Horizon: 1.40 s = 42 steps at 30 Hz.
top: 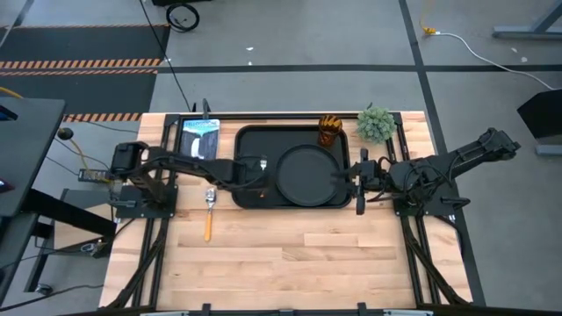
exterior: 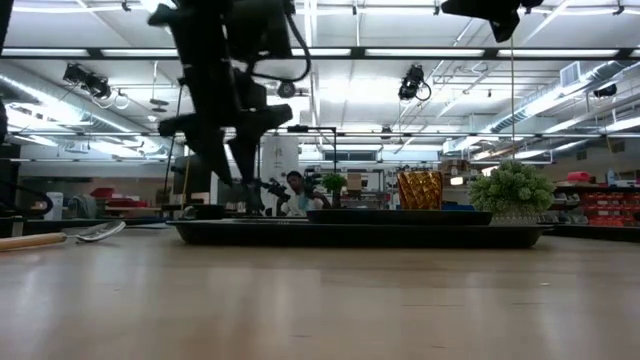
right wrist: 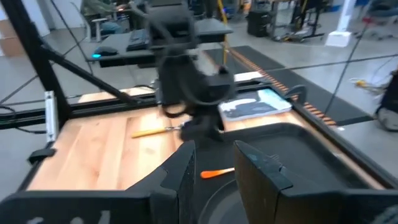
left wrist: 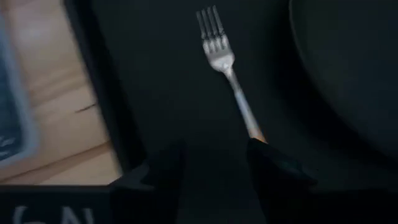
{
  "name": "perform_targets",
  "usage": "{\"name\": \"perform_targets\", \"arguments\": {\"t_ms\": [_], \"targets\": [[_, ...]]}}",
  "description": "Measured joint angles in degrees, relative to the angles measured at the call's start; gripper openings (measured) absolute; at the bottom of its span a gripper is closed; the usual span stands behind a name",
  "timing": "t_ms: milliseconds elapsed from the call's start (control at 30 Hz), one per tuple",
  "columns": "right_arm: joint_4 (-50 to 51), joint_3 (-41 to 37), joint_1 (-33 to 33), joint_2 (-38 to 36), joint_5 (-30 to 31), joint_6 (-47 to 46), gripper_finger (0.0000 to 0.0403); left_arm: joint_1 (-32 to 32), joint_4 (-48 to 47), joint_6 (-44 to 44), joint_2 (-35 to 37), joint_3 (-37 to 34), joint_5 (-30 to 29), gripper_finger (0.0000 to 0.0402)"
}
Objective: Pick and place plate/cup/fork/spoon on tray
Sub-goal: Put the yellow spoon on the black tray to the left of the orange fork
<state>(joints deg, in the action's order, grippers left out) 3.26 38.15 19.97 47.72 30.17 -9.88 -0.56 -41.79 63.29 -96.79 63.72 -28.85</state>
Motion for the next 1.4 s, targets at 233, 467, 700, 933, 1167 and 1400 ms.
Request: {"name": "perform_targets", "arguments": {"t_ms": [233,467,700,933,1167,1400], "targets": [[-0.56,0.00,-0.66,0.00,1.90,1.06,0.0116,-7.40,-9.64,3.14,3.32,0.03,-4.41,0.0181],[-0.92,-0.01,-0.63,0.02,3.43,0.58,0.0116,-15.26,-15.27,4.75,4.74,-2.10,-5.78,0.0161],[-1.10,-0.01,-0.51,0.04,3.46,-1.15,0.0116,-23.29,-15.22,17.57,10.96,-12.29,-2.19,0.0111],[-1.54,-0.02,-0.55,0.04,3.46,-1.54,0.0116,-31.81,-15.25,33.41,16.54,-18.93,-1.18,0.0083],[-1.35,-0.02,-0.55,0.04,3.46,-1.54,0.0116,-37.76,-16.81,47.29,17.16,-20.31,-0.98,0.0097],[-1.08,-0.02,-0.55,0.04,3.46,-1.52,0.0116,-39.88,-16.89,52.94,17.14,-20.31,-0.80,0.0151]]}}
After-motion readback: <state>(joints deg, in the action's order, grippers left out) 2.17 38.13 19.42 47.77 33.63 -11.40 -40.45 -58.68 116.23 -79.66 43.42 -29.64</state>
